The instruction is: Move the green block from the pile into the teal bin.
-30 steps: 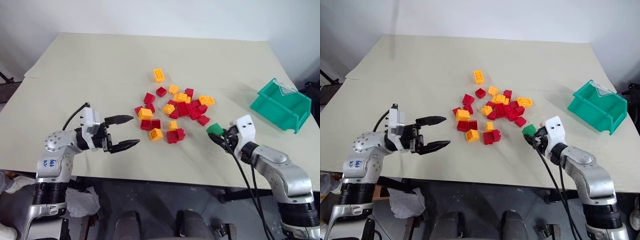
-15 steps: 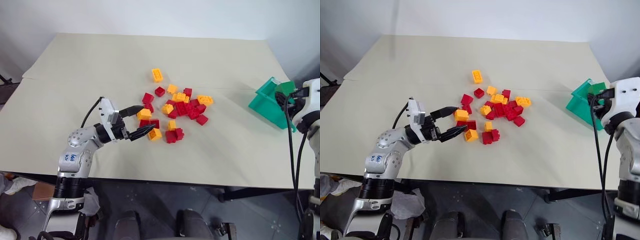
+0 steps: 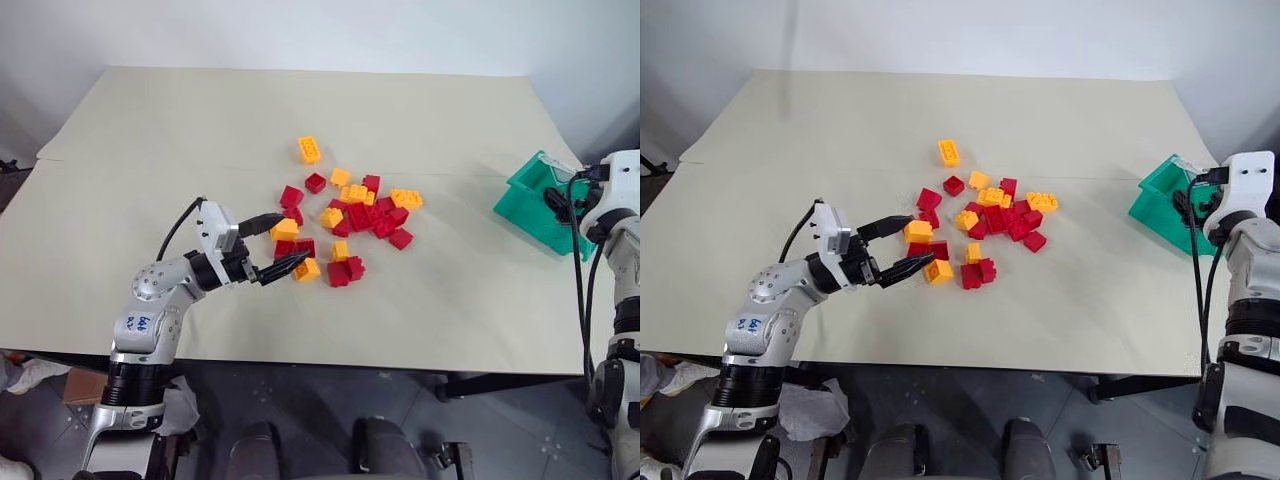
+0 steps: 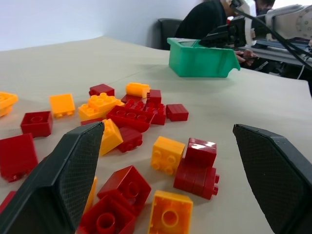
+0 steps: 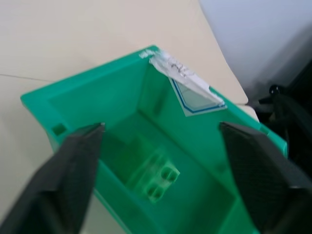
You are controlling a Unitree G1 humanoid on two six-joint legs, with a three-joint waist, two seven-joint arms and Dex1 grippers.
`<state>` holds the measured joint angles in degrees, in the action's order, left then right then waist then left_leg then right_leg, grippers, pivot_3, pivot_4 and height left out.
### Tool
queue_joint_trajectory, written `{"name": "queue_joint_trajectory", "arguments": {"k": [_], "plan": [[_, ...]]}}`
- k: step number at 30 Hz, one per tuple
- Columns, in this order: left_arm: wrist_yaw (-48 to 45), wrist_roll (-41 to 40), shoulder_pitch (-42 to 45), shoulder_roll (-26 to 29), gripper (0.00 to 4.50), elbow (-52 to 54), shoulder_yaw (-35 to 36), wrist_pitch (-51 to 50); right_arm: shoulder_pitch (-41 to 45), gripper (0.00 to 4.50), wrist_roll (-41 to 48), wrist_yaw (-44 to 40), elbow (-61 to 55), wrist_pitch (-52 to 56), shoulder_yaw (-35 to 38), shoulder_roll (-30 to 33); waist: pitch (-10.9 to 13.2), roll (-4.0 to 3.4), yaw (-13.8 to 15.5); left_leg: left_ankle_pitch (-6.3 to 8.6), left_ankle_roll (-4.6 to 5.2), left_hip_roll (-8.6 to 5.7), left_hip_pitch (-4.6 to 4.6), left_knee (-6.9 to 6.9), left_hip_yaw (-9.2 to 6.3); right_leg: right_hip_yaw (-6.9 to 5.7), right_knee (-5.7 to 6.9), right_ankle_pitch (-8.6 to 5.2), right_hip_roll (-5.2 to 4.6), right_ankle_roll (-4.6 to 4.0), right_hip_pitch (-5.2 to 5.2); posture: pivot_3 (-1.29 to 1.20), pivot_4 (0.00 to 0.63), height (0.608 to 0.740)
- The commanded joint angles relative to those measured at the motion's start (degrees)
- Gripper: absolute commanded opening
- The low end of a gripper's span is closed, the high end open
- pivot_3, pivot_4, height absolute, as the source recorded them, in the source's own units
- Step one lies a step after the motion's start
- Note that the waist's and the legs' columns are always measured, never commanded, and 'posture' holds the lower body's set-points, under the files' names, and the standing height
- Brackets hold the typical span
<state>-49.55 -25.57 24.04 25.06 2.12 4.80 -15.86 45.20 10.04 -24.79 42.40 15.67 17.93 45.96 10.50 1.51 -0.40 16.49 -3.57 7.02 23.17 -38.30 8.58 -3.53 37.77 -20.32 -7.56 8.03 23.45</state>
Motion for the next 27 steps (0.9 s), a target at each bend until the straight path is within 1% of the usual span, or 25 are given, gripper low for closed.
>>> {"name": "queue_joint_trajectory", "arguments": {"k": [1,3,5,7,11,14,17,20,24,27], "plan": [[-0.3,-1.9,-0.8,0.9,4.50,3.1,1.8,0.5,1.0,4.47,0.3,-2.4,-0.9,-3.9,1.1,3.0,0.0,0.00,0.0,0.00,0.00,0.00,0.00,0.01,0.00,0.00,0.00,0.00,0.00,0.00,0.00,0.00,0.150,0.740],[-1.9,-1.6,-1.8,2.3,4.50,2.7,2.8,2.1,-1.2,4.47,3.5,-8.9,-5.6,-8.3,2.2,2.9,0.0,0.00,0.1,0.00,0.00,0.00,0.00,0.03,0.00,0.00,-0.01,0.00,0.00,0.00,0.00,0.00,0.150,0.740],[-2.8,-0.7,-3.2,4.7,4.50,1.0,4.6,4.1,-6.3,4.47,10.2,-20.3,-15.6,-12.0,3.9,1.9,0.0,-0.01,-0.1,-0.01,-0.01,0.01,-0.02,0.12,0.01,-0.01,-0.01,0.00,0.02,0.00,0.02,0.00,0.150,0.740],[-3.9,-0.2,-4.3,6.6,4.50,-0.5,5.7,6.2,-11.6,4.47,15.3,-27.7,-23.9,-12.4,4.7,1.5,0.0,-0.02,-0.1,-0.02,-0.05,0.03,-0.04,0.16,0.01,-0.02,0.00,0.00,0.04,0.00,0.06,0.00,0.150,0.740],[-6.4,0.3,-7.1,10.5,4.50,-3.1,7.7,9.1,-22.4,4.47,24.3,-35.7,-38.7,-8.4,5.8,0.5,0.0,-0.01,0.4,-0.02,-0.04,0.01,-0.04,0.18,0.00,-0.04,0.00,0.00,0.03,0.00,0.00,0.00,0.150,0.740],[-7.5,1.0,-9.7,12.5,4.50,-5.7,9.9,13.3,-34.7,4.47,24.8,-40.8,-48.1,-9.2,3.8,0.3,0.0,0.02,0.8,0.00,-0.02,0.01,-0.04,0.18,-0.06,-0.07,-0.10,0.00,0.02,0.01,-0.05,0.00,0.150,0.740],[-7.0,1.7,-12.2,13.0,4.50,-6.7,11.4,16.1,-44.0,4.47,23.6,-42.2,-52.7,-10.5,2.3,-1.0,0.0,0.02,1.4,0.05,-0.02,0.00,-0.02,0.15,-0.05,-0.09,-0.24,0.00,0.01,0.01,-0.05,0.00,0.150,0.740],[-6.6,3.4,-14.3,13.2,4.50,-7.1,11.7,19.3,-48.9,4.47,21.2,-43.0,-53.4,-15.7,1.5,-3.4,0.0,0.02,1.6,0.05,-0.02,0.00,-0.03,0.10,0.01,-0.08,-0.26,0.00,0.00,0.01,-0.05,0.00,0.150,0.740],[-5.4,3.8,-14.0,13.3,4.50,-7.9,12.2,20.6,-51.1,4.47,20.2,-43.0,-52.5,-18.4,1.1,-4.8,0.0,0.02,1.5,0.03,-0.03,0.03,-0.09,0.04,0.03,-0.07,-0.21,0.00,0.02,0.00,-0.06,0.00,0.150,0.740],[-5.9,2.5,-14.3,14.0,4.50,-6.7,12.3,19.1,-51.7,4.47,20.2,-42.2,-51.5,-18.8,1.6,-5.3,0.0,0.02,1.4,0.03,-0.03,0.04,-0.12,0.02,0.02,-0.07,-0.14,0.01,0.02,0.00,-0.09,0.00,0.150,0.740]]}}
